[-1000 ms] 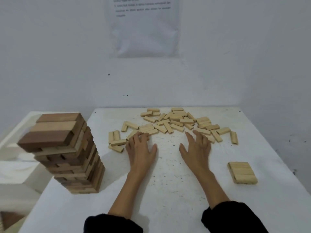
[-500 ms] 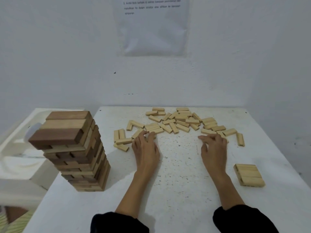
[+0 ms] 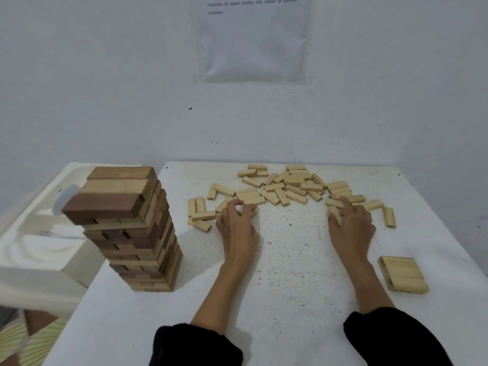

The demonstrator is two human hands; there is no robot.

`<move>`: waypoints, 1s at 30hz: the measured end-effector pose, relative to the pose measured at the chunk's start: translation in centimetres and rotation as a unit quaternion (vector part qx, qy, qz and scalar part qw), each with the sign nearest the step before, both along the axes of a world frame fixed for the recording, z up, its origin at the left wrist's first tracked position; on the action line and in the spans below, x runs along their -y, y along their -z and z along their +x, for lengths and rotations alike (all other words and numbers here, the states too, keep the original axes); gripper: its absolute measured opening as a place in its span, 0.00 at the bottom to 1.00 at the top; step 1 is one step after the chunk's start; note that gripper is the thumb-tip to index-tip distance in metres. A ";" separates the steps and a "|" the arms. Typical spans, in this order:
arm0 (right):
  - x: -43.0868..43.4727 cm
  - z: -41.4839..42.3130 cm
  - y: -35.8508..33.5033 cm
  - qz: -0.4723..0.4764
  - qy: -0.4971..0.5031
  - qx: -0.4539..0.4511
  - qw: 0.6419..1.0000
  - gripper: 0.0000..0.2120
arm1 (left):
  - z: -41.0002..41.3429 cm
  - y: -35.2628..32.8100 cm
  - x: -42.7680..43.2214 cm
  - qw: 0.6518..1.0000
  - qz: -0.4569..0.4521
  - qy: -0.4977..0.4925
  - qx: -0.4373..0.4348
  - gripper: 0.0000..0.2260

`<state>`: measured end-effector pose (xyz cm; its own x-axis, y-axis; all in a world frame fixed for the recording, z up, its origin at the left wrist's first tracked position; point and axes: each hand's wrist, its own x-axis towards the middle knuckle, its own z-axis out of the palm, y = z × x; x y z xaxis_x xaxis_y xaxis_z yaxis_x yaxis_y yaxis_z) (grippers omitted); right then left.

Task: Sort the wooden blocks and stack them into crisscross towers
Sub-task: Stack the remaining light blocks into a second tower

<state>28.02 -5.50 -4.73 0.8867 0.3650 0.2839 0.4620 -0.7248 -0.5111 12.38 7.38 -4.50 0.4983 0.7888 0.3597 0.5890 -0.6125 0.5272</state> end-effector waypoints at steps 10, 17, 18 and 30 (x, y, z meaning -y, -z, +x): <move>0.2 -0.1 0.0 -0.034 0.001 0.001 0.999 0.18 | -0.3 -0.3 0.2 1.000 -0.005 0.008 0.016 0.19; 0.7 -1.5 0.0 -0.009 -0.081 -0.011 0.997 0.15 | -0.2 -0.1 -0.1 0.999 -0.020 0.010 0.032 0.16; 0.8 -2.0 0.0 -0.005 -0.097 -0.006 0.995 0.15 | -0.3 0.0 -0.3 0.999 -0.024 0.010 0.032 0.15; 3.7 -6.9 1.3 0.024 -0.257 0.050 0.965 0.14 | -1.6 0.4 0.5 0.995 -0.029 0.079 0.046 0.11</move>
<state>21.16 -9.21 -6.00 0.5588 0.7333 0.3872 0.8032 -0.3625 -0.4726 10.82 6.92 -4.90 0.5841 0.7247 0.3655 0.4359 -0.6600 0.6119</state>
